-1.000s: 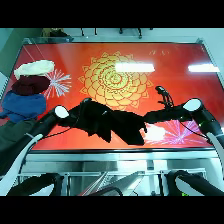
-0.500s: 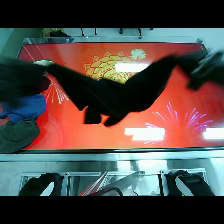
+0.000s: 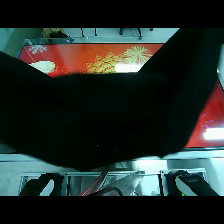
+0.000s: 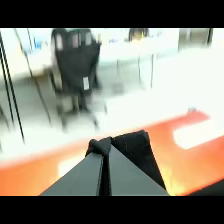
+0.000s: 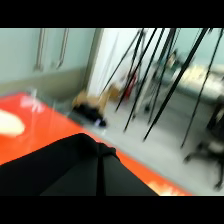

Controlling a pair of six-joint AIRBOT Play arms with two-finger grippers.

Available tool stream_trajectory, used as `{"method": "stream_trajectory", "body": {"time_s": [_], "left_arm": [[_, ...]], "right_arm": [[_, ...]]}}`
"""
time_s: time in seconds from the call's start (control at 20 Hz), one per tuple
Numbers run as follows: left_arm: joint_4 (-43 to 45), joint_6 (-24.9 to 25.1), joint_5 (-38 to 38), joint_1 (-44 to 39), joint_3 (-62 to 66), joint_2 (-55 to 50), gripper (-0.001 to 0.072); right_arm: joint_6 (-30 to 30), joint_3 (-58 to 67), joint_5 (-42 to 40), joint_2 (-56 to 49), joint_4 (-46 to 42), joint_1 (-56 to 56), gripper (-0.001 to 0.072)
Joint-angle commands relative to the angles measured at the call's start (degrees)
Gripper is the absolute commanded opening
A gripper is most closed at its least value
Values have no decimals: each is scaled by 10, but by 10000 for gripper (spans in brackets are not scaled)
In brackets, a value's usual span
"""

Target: Fold the shirts.

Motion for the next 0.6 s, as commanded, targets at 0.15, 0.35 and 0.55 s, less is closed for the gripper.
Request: {"method": "stream_trajectory", "body": {"time_s": [0.15, 0.35, 0.55], "left_arm": [[-9, 48, 35, 7, -295, -168, 12], [-9, 73, 102, 10, -358, -316, 12], [-8, 78, 147, 10, -357, -412, 13]], "right_arm": [[76, -10, 121, -338, -2, 0, 23], [89, -10, 53, -520, 34, 0, 24], [97, -3, 14, -539, 44, -14, 380]]}}
